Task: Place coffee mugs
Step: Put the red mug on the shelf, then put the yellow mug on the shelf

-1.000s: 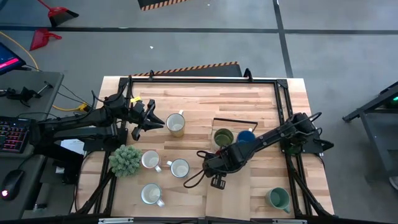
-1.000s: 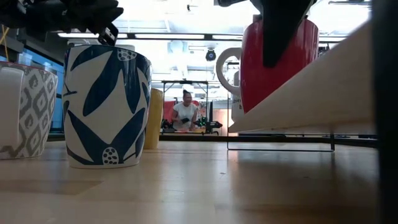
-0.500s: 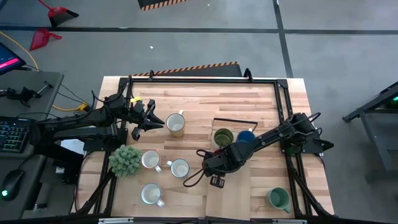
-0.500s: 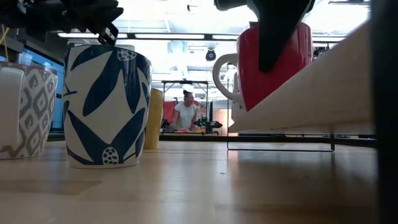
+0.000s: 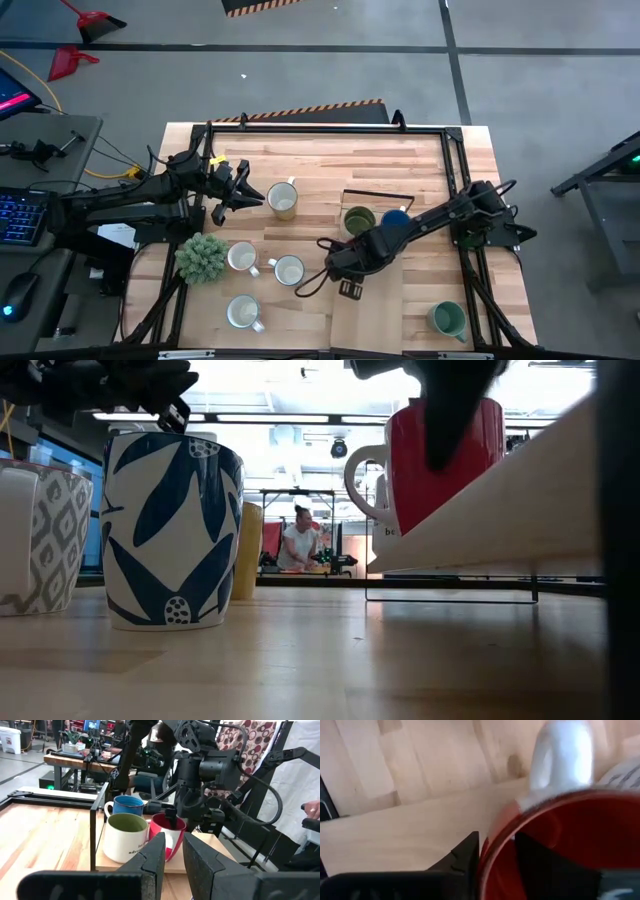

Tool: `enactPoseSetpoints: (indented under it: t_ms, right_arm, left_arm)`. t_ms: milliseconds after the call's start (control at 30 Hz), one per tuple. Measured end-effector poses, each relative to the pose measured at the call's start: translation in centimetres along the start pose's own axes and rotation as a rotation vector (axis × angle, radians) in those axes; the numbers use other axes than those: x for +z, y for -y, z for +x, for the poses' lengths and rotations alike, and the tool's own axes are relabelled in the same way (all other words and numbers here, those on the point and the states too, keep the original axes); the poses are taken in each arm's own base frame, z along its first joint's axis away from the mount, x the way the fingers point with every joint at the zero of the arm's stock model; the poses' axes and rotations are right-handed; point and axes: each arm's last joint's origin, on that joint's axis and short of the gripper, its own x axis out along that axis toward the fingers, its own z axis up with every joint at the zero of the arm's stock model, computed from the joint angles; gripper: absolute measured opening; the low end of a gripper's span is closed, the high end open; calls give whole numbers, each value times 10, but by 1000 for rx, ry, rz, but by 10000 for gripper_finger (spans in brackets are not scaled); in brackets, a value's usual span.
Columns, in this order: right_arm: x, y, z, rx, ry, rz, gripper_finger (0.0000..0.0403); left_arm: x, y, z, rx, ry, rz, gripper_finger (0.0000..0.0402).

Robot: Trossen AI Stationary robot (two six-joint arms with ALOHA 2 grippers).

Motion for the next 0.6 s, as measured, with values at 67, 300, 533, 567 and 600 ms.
enactPoseSetpoints:
  t_ms: [67,300,533,567,600]
  right_arm:
    - [4,1,-4,-4,15,-9,117]
    - [11,2,-25,17,8,-19,144]
    - [17,-1,-60,36,17,-21,147]
    - [18,-2,-66,45,29,-32,147]
    - [20,-3,-72,57,45,-40,147]
  left_arm:
    - [0,0,0,0,0,0,57]
    - [0,0,0,0,0,1,57]
    - [0,0,0,0,0,0,57]
    - [0,0,0,0,-1,0,57]
    - [0,0,0,0,-1,0,57]
